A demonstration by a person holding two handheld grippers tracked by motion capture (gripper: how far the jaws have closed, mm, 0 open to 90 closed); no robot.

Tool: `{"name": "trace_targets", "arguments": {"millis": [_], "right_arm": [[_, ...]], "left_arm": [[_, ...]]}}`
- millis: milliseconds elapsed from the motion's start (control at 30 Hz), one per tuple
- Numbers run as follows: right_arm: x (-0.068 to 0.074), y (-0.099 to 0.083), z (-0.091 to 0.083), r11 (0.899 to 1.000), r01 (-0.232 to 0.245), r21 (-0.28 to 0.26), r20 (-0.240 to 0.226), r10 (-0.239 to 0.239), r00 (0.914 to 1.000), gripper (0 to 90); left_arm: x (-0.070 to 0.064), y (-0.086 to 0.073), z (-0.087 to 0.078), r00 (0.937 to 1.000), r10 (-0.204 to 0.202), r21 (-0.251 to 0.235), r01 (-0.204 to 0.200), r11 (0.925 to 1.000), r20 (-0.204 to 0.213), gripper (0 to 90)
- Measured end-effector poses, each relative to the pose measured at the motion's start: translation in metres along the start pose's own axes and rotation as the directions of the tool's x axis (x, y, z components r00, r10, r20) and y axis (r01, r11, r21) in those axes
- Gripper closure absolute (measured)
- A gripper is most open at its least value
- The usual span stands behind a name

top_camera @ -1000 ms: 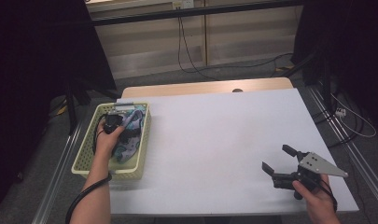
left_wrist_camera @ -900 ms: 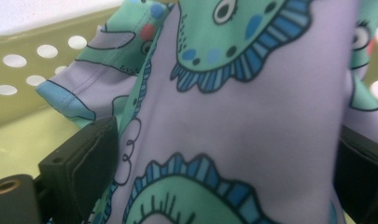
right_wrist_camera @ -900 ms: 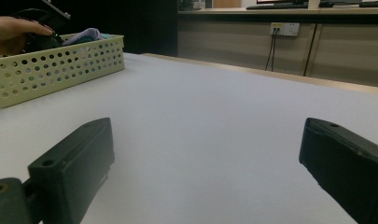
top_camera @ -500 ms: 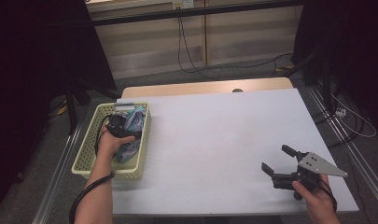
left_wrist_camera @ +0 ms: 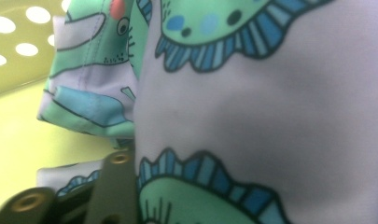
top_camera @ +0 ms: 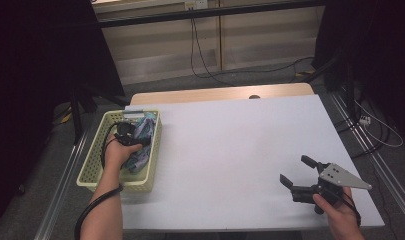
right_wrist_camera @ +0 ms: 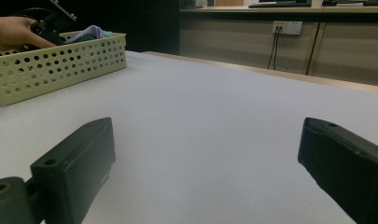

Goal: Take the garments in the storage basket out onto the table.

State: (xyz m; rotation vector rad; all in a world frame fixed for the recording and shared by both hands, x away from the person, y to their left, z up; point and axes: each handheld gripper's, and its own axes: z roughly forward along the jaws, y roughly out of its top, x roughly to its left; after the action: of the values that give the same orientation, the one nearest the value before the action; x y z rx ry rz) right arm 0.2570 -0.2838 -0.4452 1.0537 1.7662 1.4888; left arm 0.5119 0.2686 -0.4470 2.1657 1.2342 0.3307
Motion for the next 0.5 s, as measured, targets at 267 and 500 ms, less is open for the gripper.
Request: {"name": "trace_targets", "arguments": {"millis": [267,500], "right_arm": [[-0.001,0.0,-0.001,1.0,-0.005,-0.003,0.004,0.005,1.0,3.8],[0.0,0.0,0.0,1.0,-0.004,-0.004,-0.002,0.004,1.0,3.8]], "left_arm": [[0.002,0.004,-0.005,0.997,-0.076,0.022,0.076,0.9969,0.014,65.5],[0.008,0.01,-0.027,0.9945,-0.101,0.076,0.099,0.9922,0.027,68.5]]}}
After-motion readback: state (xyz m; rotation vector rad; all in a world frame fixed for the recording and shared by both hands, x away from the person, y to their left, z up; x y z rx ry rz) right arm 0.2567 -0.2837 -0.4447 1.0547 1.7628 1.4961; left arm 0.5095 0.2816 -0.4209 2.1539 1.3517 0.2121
